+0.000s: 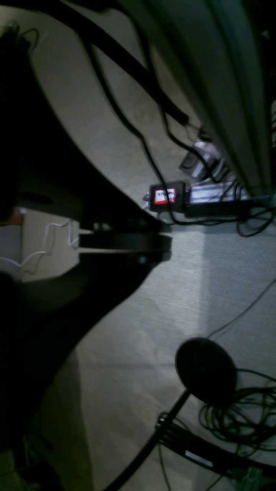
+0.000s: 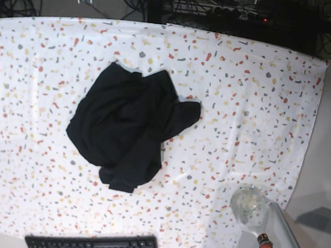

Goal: Layout the t-shirt on the table in an organized manner, then fold the t-shirt properly

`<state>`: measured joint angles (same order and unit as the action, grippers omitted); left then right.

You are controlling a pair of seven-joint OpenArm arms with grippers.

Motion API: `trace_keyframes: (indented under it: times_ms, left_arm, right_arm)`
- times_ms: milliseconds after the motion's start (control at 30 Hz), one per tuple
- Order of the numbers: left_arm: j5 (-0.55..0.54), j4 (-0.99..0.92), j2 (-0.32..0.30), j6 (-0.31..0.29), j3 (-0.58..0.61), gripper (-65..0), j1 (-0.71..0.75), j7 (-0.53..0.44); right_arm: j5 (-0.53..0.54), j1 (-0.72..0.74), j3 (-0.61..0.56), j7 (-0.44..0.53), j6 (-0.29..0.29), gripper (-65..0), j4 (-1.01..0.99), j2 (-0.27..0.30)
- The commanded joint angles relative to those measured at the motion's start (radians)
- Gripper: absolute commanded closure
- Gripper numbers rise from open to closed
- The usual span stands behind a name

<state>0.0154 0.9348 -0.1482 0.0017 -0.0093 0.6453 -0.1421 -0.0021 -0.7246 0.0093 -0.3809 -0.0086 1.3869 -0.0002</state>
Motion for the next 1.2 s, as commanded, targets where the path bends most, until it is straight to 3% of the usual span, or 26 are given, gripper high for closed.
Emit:
trace_keyframes:
  times_ms: [0, 200, 367, 567, 767, 933, 967, 1100, 1133, 1167]
  left_arm:
    - [-0.001, 0.057, -0.008, 0.004, -0.001, 0.0, 0.055, -0.017]
    - [-0.002, 0.43, -0.029, 0.004, -0.019, 0.0, 0.235, -0.015]
    - [-0.002, 0.695, -0.027, 0.004, -0.088, 0.0, 0.324, -0.014]
    - [-0.055, 0.863, -0.023, 0.004, -0.163, 0.0, 0.239, 0.226]
    - [-0.329, 0.901, -0.029, 0.004, -0.258, 0.0, 0.095, 0.421]
    - [-0.45, 0.9, -0.029, 0.002, -0.4, 0.0, 0.015, 0.528]
    - [-0.46, 0.9, -0.029, 0.002, -0.42, 0.0, 0.008, 0.533]
    - [-0.467, 0.9, -0.029, 0.002, -0.478, 0.0, -0.003, 0.533]
    - [-0.467, 0.9, -0.029, 0.002, -0.49, 0.0, -0.003, 0.533]
    - [-0.467, 0.9, -0.029, 0.002, -0.501, -8.1, -0.003, 0.533]
  right_arm:
    - [-0.002, -0.028, 0.004, 0.009, -0.003, 0.0, 0.061, 0.002]
    - [-0.002, -0.105, 0.034, -0.066, -0.003, 0.0, 0.372, -0.002]
    - [-0.002, -0.068, 0.031, -0.168, -0.001, 0.0, 0.57, 0.001]
    - [0.001, 0.127, -0.032, -0.232, 0.003, 0.0, 0.601, 0.001]
    - [0.003, 0.369, -0.236, -0.346, 0.003, 0.0, 0.599, -0.004]
    - [0.004, 0.58, -0.408, -0.474, 0.003, 0.0, 0.59, -0.04]
    - [0.004, 0.609, -0.415, -0.49, 0.003, -4.4, 0.576, -0.053]
    - [0.004, 0.701, -0.418, -0.499, 0.003, -34.2, 0.466, -0.096]
    - [0.004, 0.725, -0.418, -0.491, 0.003, -38.3, 0.424, -0.097]
    - [0.004, 0.742, -0.418, -0.474, 0.003, -39.5, 0.391, -0.099]
